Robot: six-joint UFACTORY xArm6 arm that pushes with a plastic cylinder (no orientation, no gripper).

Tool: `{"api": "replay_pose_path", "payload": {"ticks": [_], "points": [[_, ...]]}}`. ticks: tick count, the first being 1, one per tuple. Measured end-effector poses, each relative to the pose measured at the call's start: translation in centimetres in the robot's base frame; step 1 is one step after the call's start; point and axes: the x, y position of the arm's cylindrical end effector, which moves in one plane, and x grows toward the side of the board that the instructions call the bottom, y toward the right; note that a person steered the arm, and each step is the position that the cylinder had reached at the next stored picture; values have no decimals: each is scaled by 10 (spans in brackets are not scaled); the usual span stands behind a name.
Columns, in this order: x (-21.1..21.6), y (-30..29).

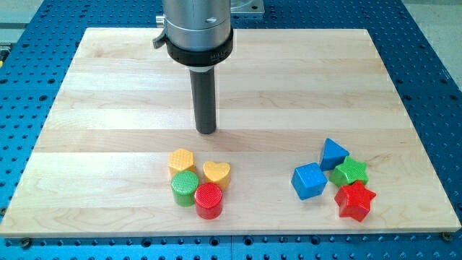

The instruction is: Move the triangle towards the top right side

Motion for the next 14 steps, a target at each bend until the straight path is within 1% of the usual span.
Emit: {"api": "replay_pose_path", "payload": {"ticks": [2, 3, 4, 5, 7, 8, 9, 10, 12, 13, 14], "points": [[2, -1], [-17, 0], [-51, 99], [-46, 152], [12, 234], [48, 291], [98, 244], [106, 219], [35, 167], [-32, 180], [-38, 164]]}}
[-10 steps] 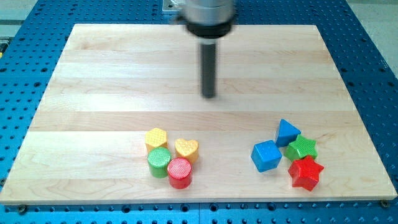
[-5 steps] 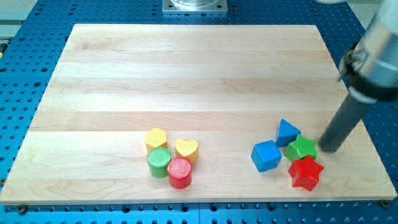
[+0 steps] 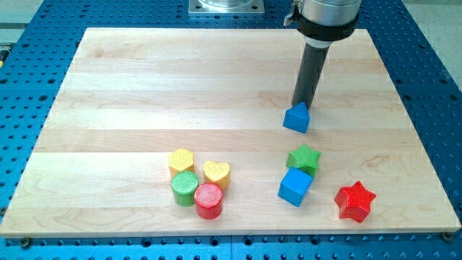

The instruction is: Move the triangle towards the top right side

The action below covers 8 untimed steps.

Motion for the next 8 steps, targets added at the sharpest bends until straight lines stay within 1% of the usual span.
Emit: {"api": "replay_pose_path", "payload": {"ticks": [1, 2, 3, 4, 5, 6, 7, 8], "points": [[29, 16], [31, 17], [87, 17], [76, -49], [32, -111], [-26, -158], [-43, -227], [-53, -278]]}}
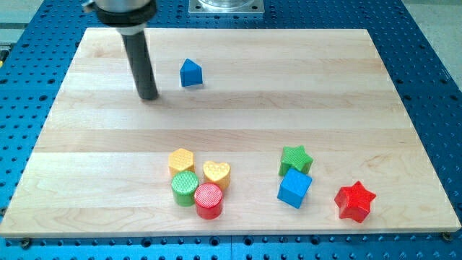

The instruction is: Move the triangle towards the top right side

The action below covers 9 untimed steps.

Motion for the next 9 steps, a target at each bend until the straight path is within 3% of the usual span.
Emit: {"api": "replay_pose_path", "payload": {"ticks": [1, 2, 4, 5, 7, 8, 9], "points": [[-28, 62], [-29, 170], [-16, 209], [-53, 257], [-67, 294], [-35, 308], [39, 340]]}}
